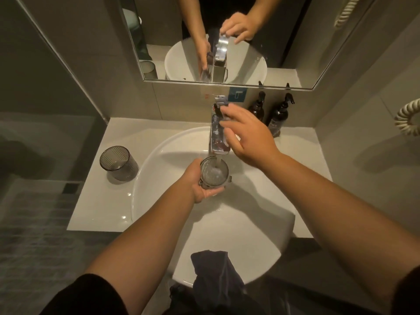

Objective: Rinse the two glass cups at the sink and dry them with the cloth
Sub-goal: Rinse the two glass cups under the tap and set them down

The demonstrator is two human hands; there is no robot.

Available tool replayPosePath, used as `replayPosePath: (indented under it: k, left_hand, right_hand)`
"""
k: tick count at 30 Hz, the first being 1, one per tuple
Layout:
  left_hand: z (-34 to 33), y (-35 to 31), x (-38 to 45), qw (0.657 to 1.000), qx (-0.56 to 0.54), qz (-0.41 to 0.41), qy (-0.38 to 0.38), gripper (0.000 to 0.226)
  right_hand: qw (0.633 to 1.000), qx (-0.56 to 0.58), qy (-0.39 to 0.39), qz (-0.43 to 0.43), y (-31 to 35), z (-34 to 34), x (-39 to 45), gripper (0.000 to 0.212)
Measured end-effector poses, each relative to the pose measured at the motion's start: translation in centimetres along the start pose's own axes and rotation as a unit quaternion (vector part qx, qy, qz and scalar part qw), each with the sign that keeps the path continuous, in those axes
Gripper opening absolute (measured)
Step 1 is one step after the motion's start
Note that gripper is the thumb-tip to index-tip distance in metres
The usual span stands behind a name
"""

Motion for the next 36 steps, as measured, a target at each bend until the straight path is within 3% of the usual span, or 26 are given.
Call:
replayPosePath:
  k: [3, 8, 13, 15, 17, 19, 21, 26, 31, 34, 36]
  left_hand:
    - [0.6, 0.2, -0.2, 1.000, 0.001, 0.009, -0.009, 0.046]
    - [1.3, 0.3, -1.0, 1.000, -0.023, 0.006, -0.015, 0.044]
    - [2.4, 0.5, -2.4, 1.000, -0.013, 0.000, -0.016, 0.045]
    - [3.4, 0.8, -3.1, 1.000, 0.005, -0.019, 0.001, 0.047]
    - [4.5, 1.0, -3.9, 0.998, 0.031, -0.063, 0.007, 0.043]
    - [5.9, 1.3, -4.5, 0.994, 0.031, -0.109, -0.008, 0.041]
    - [7.3, 1.6, -5.0, 0.986, 0.030, -0.160, -0.017, 0.044]
    - [10.6, 1.8, -6.2, 0.931, 0.124, -0.343, -0.022, 0.083]
    - [12.0, 2.1, -8.2, 0.829, 0.277, -0.475, -0.100, 0.108]
    - [12.7, 2.4, -9.2, 0.776, 0.324, -0.523, -0.138, 0.113]
    - [13.4, 2.9, -9.4, 0.764, 0.317, -0.553, -0.099, 0.102]
  right_hand:
    - [1.000, 0.012, -0.007, -0.007, 0.5, -0.8, -2.2, 0.026]
    - [0.991, 0.101, 0.018, -0.092, 0.7, 0.4, -1.5, 0.026]
    - [0.933, 0.165, -0.134, -0.290, 0.4, 1.5, -3.6, 0.021]
    - [0.893, 0.180, -0.090, -0.403, 0.5, 0.6, -5.4, 0.018]
    - [0.850, 0.220, 0.015, -0.479, 1.1, -1.0, -7.3, 0.021]
    - [0.809, 0.273, 0.101, -0.510, 2.6, -2.0, -8.5, 0.026]
    - [0.791, 0.301, 0.146, -0.512, 4.4, -2.3, -8.6, 0.023]
    - [0.797, 0.340, 0.162, -0.472, 8.3, -3.2, -6.5, 0.024]
    - [0.809, 0.357, 0.171, -0.434, 11.1, -4.3, -5.3, 0.038]
    - [0.806, 0.375, 0.153, -0.432, 12.5, -4.9, -5.2, 0.055]
    - [0.805, 0.396, 0.136, -0.420, 13.0, -5.2, -4.9, 0.046]
Point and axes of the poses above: each hand's wrist, its own x-axis towards the middle knuckle, its own z-axis out of the back of the hand, y = z × x, the point moved 2 cm from there along x, towards the middle knuckle, and after that the axes turned 13 degrees about -y, right-handed, at the moved point
